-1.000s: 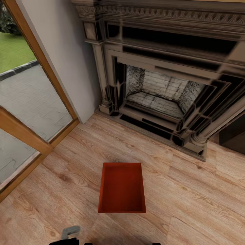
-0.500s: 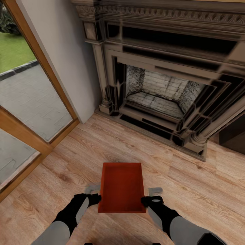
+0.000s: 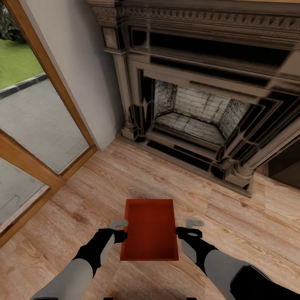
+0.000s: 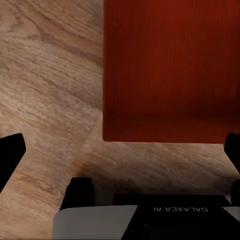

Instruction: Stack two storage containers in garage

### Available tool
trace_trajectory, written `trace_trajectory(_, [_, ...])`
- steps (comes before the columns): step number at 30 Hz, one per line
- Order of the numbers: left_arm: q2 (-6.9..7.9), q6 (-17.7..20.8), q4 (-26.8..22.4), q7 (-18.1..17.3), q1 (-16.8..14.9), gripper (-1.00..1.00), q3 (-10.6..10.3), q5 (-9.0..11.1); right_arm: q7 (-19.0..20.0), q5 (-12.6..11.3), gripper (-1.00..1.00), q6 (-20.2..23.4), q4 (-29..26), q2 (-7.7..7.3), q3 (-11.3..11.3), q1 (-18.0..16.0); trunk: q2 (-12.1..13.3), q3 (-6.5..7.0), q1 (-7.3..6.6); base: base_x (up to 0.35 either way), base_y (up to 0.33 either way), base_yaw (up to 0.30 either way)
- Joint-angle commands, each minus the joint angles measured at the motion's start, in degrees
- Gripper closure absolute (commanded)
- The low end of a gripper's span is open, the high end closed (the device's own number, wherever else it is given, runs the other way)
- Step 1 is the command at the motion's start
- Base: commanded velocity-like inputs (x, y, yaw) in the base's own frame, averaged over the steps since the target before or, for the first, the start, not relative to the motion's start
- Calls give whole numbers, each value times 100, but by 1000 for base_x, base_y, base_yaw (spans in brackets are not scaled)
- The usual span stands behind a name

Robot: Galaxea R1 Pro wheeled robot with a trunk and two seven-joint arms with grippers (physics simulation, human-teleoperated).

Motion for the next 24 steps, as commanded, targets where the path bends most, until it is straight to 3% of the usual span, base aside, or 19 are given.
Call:
trace_trajectory(1, [-2,12,37,13,-1,-100,20,1,-25,-62,-100,-29,53,-3,51,-4,-3,-3,0,0,0,0])
trace_trajectory(12, [13,-38,-157,15,-3,-100,37,47,-20,-17,-100,-47,86,18,96,-5,-3,-3,0,0,0,0])
trace_trajectory(14, [36,-40,-161,14,-2,-100,56,58,-20,138,-100,-13,74,123,113,-5,-3,-3,0,0,0,0])
trace_trajectory(18, [85,-36,-168,9,-2,-100,71,73,-27,680,-100,81,67,243,120,-5,-3,-3,0,0,0,0])
trace_trajectory(21, [221,-34,-173,-42,-3,-100,79,129,-28,819,-100,146,66,262,121,-5,-3,-3,0,0,0,0])
trace_trajectory(24, [378,-37,-174,-64,-4,-100,76,341,-28,851,-100,155,61,272,121,-5,-3,-3,0,0,0,0])
